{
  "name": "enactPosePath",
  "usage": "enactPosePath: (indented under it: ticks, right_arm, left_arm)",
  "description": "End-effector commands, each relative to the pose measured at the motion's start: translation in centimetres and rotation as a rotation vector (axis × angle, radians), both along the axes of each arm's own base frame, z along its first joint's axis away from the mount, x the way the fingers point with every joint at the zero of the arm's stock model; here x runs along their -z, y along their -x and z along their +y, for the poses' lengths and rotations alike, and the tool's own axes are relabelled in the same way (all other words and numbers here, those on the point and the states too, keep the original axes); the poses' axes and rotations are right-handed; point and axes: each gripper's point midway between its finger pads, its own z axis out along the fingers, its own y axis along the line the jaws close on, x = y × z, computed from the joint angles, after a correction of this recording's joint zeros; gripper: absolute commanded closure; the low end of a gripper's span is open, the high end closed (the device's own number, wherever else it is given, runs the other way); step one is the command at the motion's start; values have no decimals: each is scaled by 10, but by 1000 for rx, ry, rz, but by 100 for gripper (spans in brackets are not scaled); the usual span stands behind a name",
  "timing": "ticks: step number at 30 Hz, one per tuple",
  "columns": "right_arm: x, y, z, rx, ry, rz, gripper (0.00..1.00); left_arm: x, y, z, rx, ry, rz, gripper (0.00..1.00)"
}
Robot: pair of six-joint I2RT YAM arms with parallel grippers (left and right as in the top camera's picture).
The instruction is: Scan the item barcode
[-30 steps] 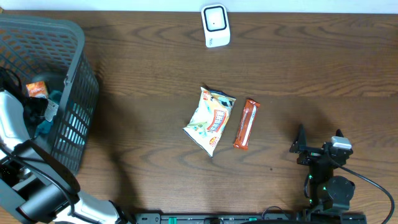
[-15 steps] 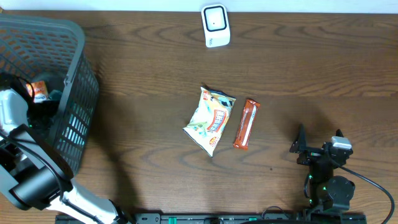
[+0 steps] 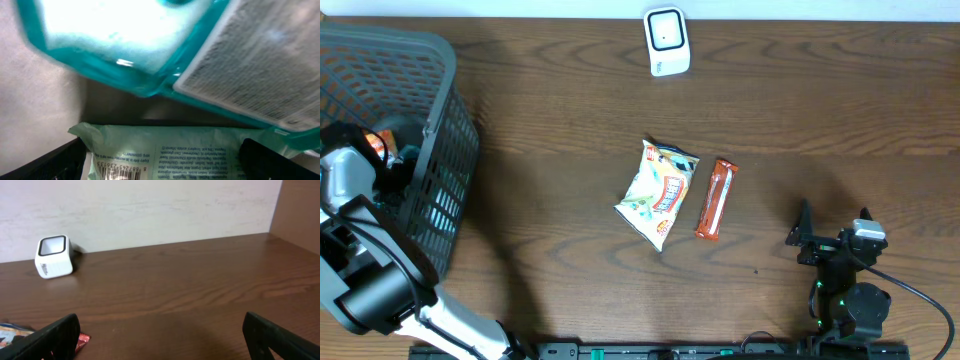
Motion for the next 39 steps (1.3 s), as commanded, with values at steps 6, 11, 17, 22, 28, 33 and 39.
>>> enactPosePath:
  ticks: [6,11,17,22,28,33,39]
  right_arm:
    - [2,0,-1,3,16,4,1]
    - [2,0,-1,3,16,4,1]
    - [2,0,-1,3,16,4,1]
    - [2,0,-1,3,16,4,1]
    - [2,0,-1,3,16,4,1]
    - [2,0,-1,3,16,4,1]
    - [2,0,-1,3,16,4,1]
  left_arm:
    - [69,22,-32,56,102,123,3]
    - [83,32,-29,76,82,177,77]
    - [83,36,-22,109,44,199,92]
    - [80,34,-20,119,38,193,93]
    - [60,24,-14,143,-5,137,93]
    - [22,14,-6,156,-74,51,93]
    - [-35,6,-1,149,-172,-71,93]
